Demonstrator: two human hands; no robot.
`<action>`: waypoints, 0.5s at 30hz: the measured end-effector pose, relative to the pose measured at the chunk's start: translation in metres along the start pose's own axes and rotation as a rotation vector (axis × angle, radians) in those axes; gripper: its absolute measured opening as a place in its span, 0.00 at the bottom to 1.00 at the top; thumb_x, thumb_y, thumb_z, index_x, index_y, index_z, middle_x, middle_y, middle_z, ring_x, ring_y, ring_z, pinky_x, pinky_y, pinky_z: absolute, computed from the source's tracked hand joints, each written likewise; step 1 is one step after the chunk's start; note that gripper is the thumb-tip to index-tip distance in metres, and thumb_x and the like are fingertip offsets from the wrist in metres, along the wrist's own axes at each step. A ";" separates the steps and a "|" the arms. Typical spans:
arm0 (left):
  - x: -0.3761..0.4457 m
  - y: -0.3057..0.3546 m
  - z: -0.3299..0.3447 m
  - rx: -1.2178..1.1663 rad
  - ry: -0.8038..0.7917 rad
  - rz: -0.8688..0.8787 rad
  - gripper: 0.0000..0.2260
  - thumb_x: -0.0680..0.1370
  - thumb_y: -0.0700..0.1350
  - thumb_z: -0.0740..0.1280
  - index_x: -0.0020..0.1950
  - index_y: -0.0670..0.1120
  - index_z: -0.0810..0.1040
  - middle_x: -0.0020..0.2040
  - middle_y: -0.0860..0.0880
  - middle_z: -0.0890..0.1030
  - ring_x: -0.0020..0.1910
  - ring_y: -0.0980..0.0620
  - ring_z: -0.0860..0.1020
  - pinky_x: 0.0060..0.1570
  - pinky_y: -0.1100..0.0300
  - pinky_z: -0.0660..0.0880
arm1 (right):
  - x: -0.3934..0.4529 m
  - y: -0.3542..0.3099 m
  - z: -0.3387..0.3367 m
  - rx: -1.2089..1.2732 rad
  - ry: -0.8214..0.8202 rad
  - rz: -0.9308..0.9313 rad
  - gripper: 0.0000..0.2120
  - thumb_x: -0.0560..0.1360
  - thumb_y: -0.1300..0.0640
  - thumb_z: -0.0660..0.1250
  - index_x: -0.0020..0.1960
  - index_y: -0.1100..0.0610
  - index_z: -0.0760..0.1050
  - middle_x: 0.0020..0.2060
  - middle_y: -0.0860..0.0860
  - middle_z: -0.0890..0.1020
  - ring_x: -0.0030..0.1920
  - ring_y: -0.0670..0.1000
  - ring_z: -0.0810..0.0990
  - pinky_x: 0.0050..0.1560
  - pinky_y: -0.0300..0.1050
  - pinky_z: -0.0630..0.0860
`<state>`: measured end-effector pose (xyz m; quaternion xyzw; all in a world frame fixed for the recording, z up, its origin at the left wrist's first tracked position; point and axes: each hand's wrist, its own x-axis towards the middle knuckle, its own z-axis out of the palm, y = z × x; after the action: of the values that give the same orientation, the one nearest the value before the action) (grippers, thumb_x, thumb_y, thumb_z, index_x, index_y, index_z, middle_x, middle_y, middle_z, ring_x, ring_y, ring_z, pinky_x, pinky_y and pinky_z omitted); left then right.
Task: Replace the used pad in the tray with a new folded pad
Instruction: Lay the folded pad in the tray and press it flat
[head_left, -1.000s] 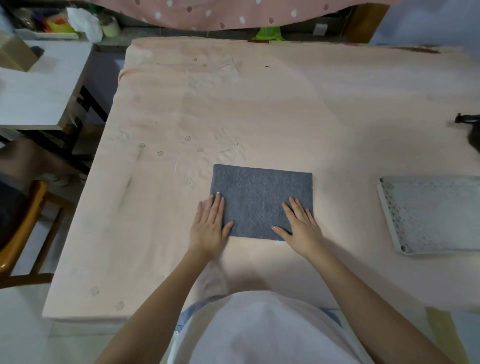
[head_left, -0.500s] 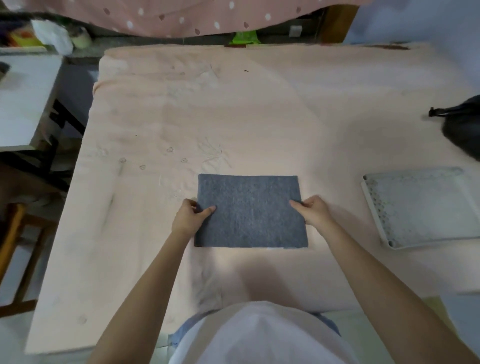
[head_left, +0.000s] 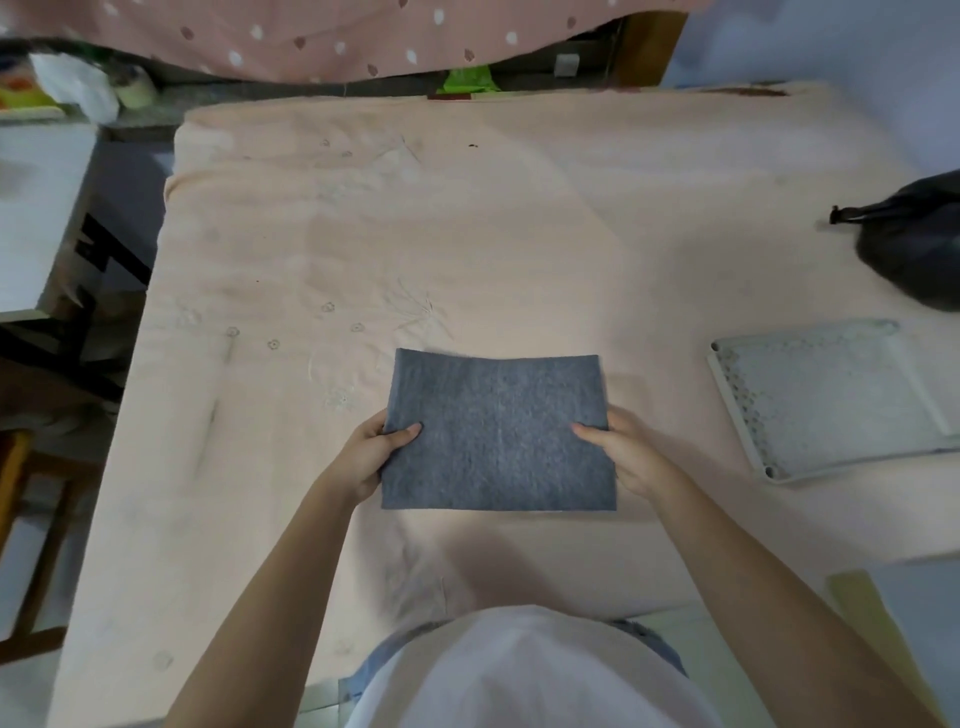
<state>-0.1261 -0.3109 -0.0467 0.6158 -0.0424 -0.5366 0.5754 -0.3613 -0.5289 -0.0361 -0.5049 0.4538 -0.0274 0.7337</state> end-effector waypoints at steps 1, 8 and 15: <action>-0.001 -0.001 -0.001 -0.027 -0.036 -0.006 0.13 0.76 0.39 0.67 0.60 0.41 0.76 0.57 0.42 0.80 0.54 0.43 0.80 0.50 0.52 0.78 | -0.006 0.001 -0.001 0.038 -0.003 -0.009 0.16 0.77 0.61 0.66 0.64 0.61 0.73 0.57 0.57 0.80 0.57 0.56 0.80 0.56 0.53 0.77; 0.000 0.003 0.016 -0.088 -0.196 -0.024 0.15 0.75 0.40 0.68 0.61 0.43 0.76 0.57 0.44 0.82 0.55 0.45 0.81 0.46 0.55 0.80 | -0.045 0.007 -0.017 0.153 0.055 -0.097 0.15 0.77 0.62 0.64 0.63 0.59 0.74 0.56 0.54 0.81 0.56 0.54 0.81 0.57 0.51 0.77; 0.010 0.003 0.063 -0.020 -0.325 -0.066 0.14 0.75 0.39 0.68 0.61 0.43 0.76 0.56 0.45 0.82 0.53 0.47 0.82 0.43 0.57 0.80 | -0.089 0.031 -0.050 0.228 0.244 -0.136 0.23 0.69 0.53 0.73 0.62 0.55 0.76 0.58 0.52 0.82 0.58 0.55 0.80 0.60 0.54 0.74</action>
<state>-0.1652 -0.3607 -0.0360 0.5161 -0.1093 -0.6480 0.5494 -0.4611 -0.5055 -0.0072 -0.4408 0.4979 -0.1894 0.7224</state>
